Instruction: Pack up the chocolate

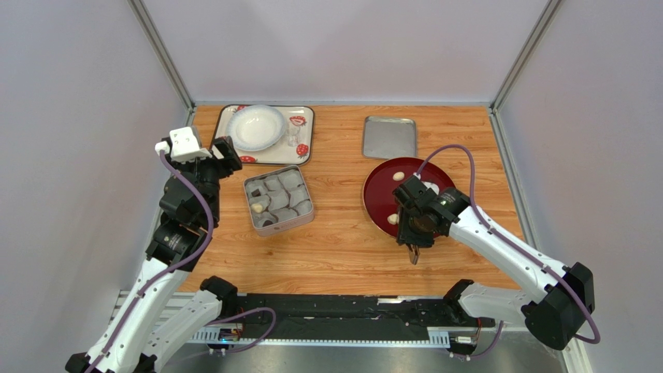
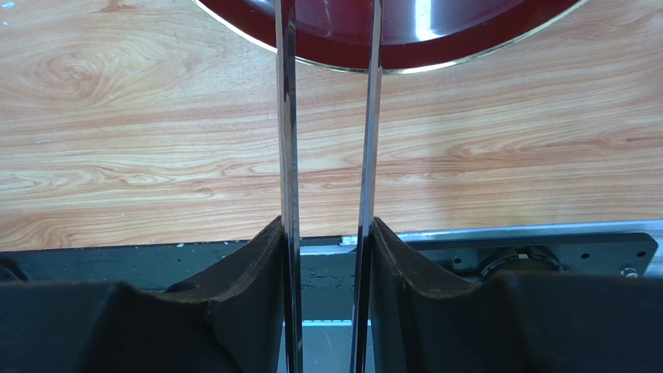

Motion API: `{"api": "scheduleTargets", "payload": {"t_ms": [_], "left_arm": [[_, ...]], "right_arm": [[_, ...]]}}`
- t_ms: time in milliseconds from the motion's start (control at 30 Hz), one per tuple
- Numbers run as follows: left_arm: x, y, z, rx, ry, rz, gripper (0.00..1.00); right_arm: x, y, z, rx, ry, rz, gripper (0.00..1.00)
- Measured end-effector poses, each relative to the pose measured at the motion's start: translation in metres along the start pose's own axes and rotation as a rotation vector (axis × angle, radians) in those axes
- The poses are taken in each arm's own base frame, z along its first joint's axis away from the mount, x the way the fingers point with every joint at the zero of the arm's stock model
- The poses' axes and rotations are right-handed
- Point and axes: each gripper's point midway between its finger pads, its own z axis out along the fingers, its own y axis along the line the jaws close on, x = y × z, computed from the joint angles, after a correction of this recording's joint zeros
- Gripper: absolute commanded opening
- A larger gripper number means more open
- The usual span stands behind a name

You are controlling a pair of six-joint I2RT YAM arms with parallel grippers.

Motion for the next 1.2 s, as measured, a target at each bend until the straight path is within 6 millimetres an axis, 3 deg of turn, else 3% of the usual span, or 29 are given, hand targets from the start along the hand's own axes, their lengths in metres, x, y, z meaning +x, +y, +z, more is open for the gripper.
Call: {"api": "scheduleTargets", "payload": {"t_ms": [200, 600, 1200], "left_arm": [[0.0, 0.0, -0.001, 0.001, -0.002, -0.001, 0.83], [-0.001, 0.0, -0.002, 0.004, -0.004, -0.003, 0.82], [-0.001, 0.002, -0.001, 0.002, -0.005, -0.003, 0.83]], "right_arm": [[-0.003, 0.007, 0.002, -0.029, -0.001, 0.029, 0.4], [0.007, -0.004, 0.008, 0.018, 0.041, 0.058, 0.4], [0.003, -0.014, 0.0, 0.043, 0.046, -0.015, 0.4]]}}
